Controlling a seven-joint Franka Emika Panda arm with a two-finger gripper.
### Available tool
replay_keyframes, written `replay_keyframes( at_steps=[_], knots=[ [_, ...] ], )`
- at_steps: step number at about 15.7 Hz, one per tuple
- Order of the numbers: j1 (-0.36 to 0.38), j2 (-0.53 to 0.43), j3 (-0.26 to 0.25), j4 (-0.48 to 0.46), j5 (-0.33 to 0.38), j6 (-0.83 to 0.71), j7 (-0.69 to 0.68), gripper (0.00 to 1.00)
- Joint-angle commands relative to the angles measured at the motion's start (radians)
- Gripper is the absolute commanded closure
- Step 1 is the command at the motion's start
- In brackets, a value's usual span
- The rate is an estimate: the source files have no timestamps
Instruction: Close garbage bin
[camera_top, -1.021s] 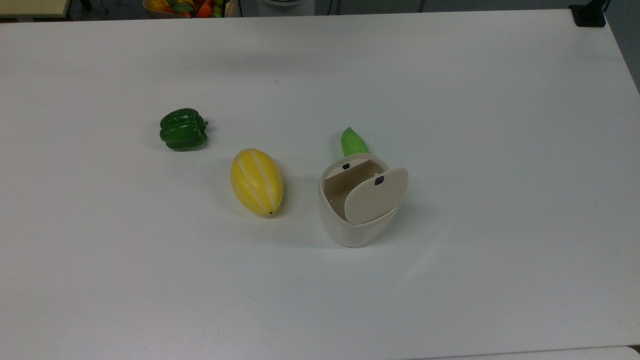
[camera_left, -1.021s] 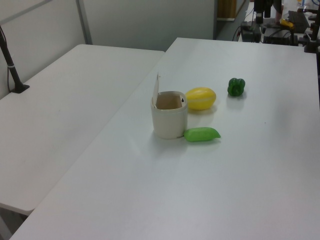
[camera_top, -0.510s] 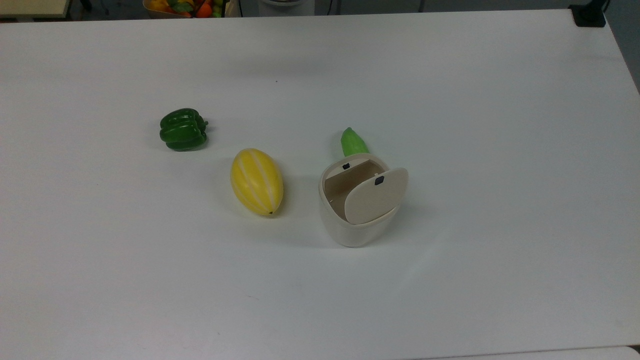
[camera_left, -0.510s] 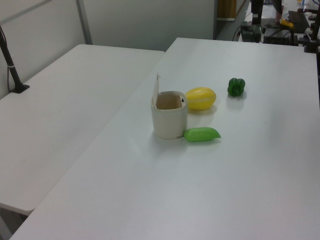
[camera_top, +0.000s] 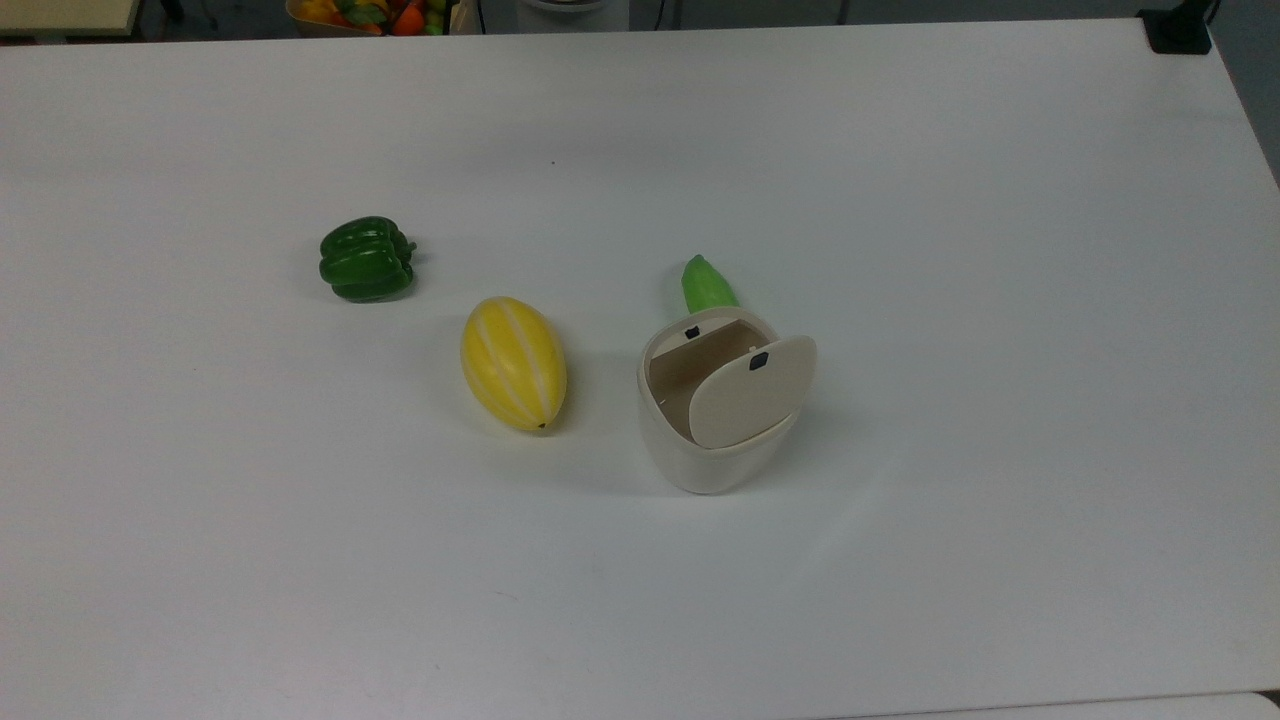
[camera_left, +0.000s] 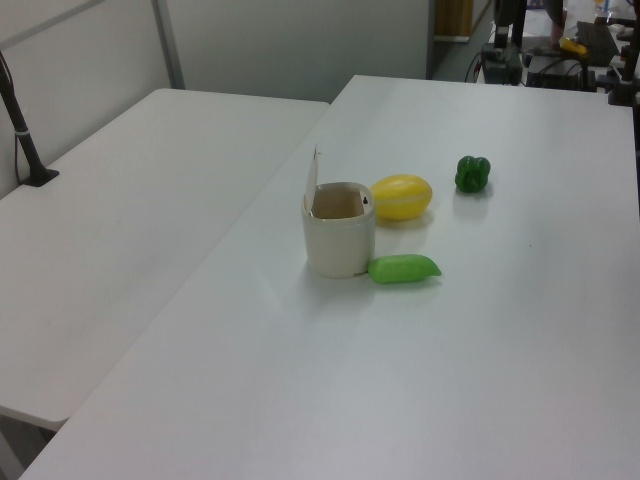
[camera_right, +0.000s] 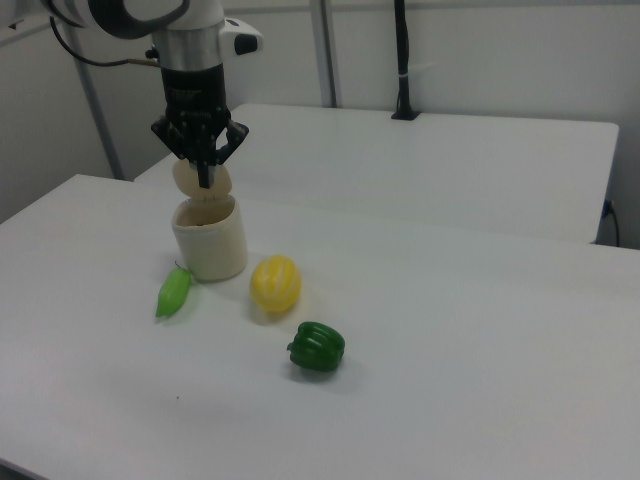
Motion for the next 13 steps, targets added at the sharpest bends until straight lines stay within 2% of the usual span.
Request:
replay_keyframes(
  at_steps=[1, 3, 6, 10, 13],
  knots=[
    [0.006, -0.001, -0.001, -0.011, 0.051, 0.054, -0.063, 1.0],
    [0.023, 0.005, -0.001, -0.013, 0.085, 0.1, -0.06, 1.0],
    [0.046, 0.033, -0.001, -0.013, 0.096, 0.158, -0.049, 1.0],
    [0.05, 0.074, -0.001, -0.015, 0.172, 0.215, -0.046, 1.0],
    [0.084, 0.121, -0.001, -0.016, 0.174, 0.268, -0.042, 1.0]
  ],
)
